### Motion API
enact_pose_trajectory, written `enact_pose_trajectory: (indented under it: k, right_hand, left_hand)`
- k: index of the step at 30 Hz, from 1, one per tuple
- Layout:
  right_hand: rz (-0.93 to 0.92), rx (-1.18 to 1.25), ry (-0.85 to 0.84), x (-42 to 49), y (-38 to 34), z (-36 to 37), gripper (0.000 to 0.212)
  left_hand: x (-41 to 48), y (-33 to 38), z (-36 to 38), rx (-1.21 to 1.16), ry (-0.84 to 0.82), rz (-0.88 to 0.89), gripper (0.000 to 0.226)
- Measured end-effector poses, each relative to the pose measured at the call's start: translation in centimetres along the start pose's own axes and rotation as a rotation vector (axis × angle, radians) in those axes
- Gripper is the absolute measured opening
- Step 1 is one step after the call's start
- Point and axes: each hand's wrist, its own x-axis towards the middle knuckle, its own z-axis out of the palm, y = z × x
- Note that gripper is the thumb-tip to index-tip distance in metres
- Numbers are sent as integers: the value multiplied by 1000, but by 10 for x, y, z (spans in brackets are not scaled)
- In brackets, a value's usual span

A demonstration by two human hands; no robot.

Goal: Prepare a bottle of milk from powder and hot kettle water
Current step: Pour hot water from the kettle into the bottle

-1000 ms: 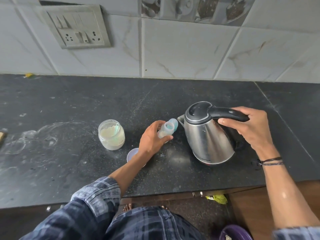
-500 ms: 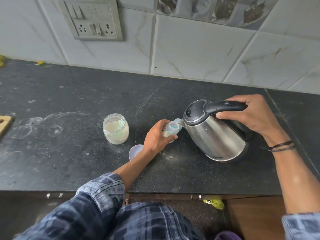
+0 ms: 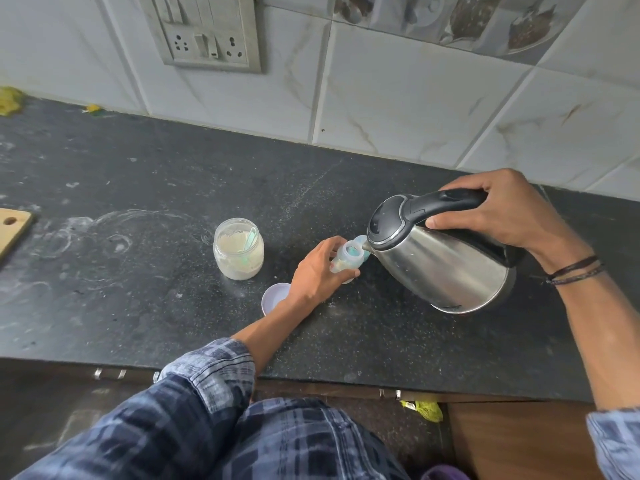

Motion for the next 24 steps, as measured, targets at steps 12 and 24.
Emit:
enact_pose_trajectory:
  k: [12,24]
  right_hand:
    - [-2,-101,-47,11,-21,-4,47]
    - [-15,-143,-60,16,-29,-4,49]
  left_hand:
    - [-1,2,-2,21,-2,18,52]
    - [0,1,-4,34,-17,15,54]
